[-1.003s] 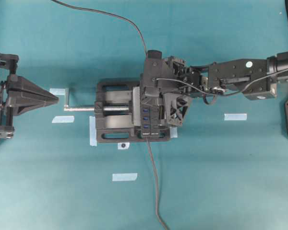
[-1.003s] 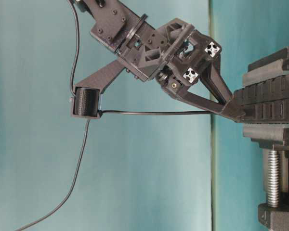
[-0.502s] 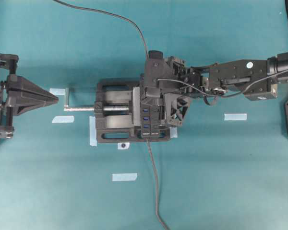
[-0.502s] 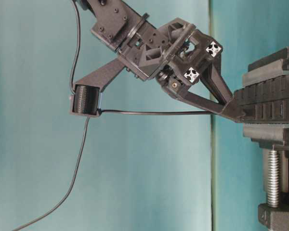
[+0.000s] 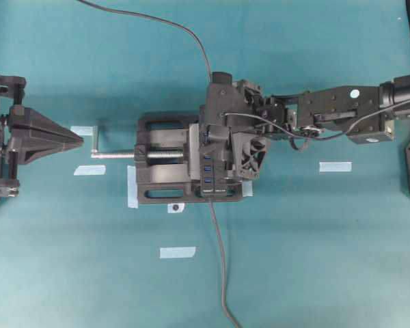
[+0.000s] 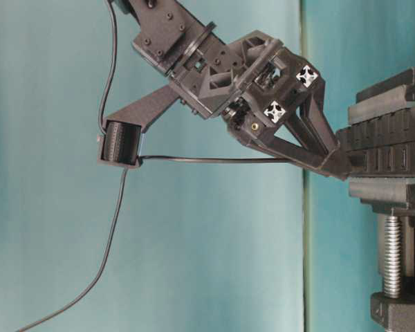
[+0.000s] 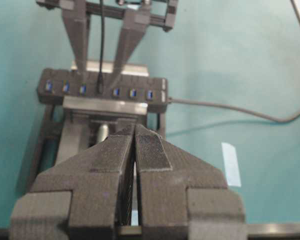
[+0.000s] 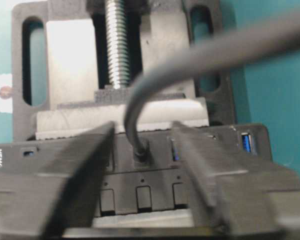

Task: Insert the USB into the center port of the fixed hub
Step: 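Open the right gripper to release the inserted plug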

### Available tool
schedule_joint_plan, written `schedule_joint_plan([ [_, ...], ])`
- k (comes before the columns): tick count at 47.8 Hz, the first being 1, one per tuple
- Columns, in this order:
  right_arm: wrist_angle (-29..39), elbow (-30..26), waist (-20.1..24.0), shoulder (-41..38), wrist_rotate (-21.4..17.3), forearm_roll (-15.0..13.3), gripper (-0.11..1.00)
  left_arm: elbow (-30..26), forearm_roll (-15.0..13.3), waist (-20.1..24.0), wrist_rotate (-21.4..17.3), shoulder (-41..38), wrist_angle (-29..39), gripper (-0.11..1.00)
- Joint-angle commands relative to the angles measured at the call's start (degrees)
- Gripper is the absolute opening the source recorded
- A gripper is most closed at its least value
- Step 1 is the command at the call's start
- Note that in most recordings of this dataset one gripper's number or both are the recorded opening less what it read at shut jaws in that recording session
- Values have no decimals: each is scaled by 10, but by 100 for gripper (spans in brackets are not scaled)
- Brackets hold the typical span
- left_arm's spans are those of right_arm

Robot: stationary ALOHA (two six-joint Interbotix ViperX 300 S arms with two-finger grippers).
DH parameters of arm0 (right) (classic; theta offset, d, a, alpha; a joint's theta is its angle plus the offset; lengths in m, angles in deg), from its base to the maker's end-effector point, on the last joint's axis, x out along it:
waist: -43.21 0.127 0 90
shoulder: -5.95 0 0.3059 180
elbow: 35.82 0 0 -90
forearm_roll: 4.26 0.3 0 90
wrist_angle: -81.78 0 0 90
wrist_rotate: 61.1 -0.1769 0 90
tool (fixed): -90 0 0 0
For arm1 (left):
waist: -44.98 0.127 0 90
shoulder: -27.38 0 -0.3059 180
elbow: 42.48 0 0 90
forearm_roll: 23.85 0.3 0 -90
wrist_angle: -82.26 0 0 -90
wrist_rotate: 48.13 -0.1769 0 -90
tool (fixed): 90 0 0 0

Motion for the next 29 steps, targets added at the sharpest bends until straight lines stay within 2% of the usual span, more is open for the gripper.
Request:
schedule_joint_plan([
  [1,-4,-6,-1,20,-6,-1,65,-13,1,1,1,-3,-6,0],
  [29,4,-2,-2,21,-6,-1,65,-11,1,2,1,-4,-6,0],
])
